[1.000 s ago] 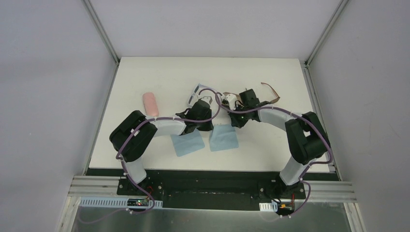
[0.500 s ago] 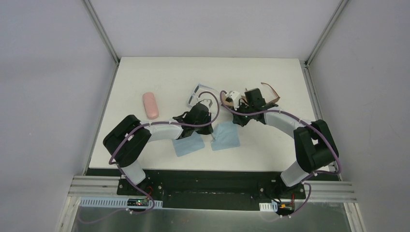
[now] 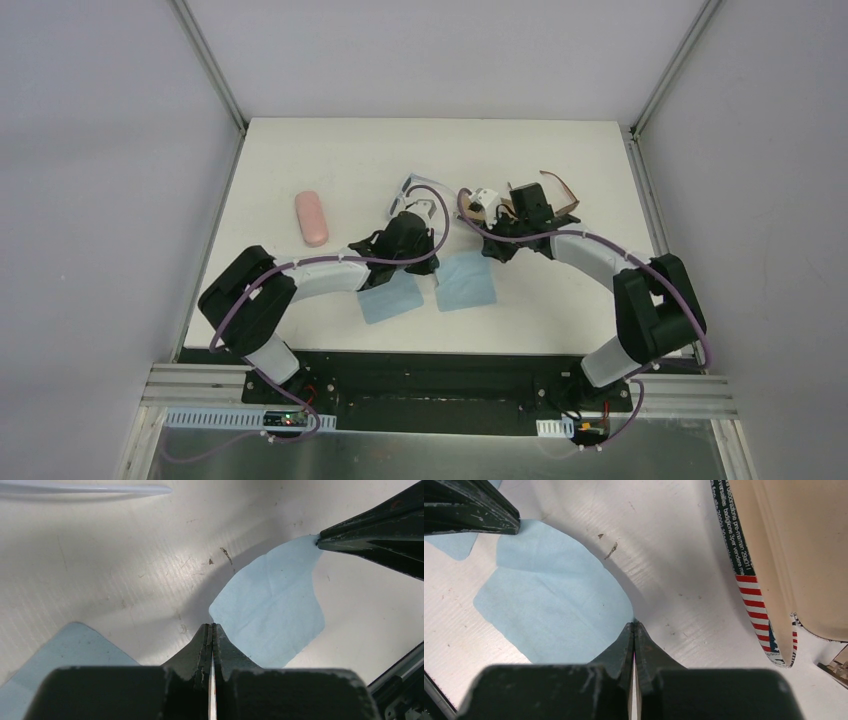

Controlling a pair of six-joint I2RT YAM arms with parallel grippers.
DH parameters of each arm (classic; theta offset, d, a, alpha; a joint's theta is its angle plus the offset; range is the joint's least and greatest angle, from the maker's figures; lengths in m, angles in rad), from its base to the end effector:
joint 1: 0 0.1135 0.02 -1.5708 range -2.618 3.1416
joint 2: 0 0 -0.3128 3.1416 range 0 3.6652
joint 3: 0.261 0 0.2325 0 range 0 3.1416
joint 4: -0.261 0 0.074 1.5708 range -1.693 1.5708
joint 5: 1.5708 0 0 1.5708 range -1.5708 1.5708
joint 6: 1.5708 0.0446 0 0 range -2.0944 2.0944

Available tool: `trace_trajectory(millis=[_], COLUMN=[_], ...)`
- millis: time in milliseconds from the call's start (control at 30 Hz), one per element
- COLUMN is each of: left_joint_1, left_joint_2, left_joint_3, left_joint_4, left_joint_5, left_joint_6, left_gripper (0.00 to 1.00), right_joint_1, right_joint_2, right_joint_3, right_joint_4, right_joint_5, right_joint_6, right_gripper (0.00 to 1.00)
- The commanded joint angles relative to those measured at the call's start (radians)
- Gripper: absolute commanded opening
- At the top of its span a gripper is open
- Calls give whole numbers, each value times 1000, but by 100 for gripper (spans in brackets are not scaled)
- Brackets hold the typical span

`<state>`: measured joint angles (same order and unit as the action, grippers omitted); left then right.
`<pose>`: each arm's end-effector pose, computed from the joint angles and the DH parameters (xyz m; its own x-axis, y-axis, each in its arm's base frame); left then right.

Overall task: Organize the sunglasses
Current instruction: Fold the glasses cleaning cloth at the center of the board.

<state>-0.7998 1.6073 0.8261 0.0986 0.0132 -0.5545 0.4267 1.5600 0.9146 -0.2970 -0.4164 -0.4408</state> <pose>0.2262 -0.2336 0.2357 -0.7551 0.0216 -0.6553 0.3843 0.8243 -0.4156 0.2653 0.1404 0.2462 -0.4122 -0.6160 -0.6713 -0.8523 0.5211 0.0451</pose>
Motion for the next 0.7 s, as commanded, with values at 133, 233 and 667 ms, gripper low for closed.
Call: trace_trajectory(millis=[133,233,667], left_joint_1=[-9,-10,-26], left_joint_2=[-45,-47,-46], left_joint_3=[-2,-5,-16], left_joint_4=[25,22,8], left_joint_5=[-15,-15,60], left_joint_6=[66,67,59], left_gripper=[0,0,0], right_joint_1=[-4,-4,-5], right_joint_2=[-65,-68,-97], right_joint_3=[-11,-15,-43], right_joint_4=[-4,-11,-44], right_joint_5=[-62,-64,-77], right_joint_6=[-46,-54,-81], right_gripper=[0,0,0])
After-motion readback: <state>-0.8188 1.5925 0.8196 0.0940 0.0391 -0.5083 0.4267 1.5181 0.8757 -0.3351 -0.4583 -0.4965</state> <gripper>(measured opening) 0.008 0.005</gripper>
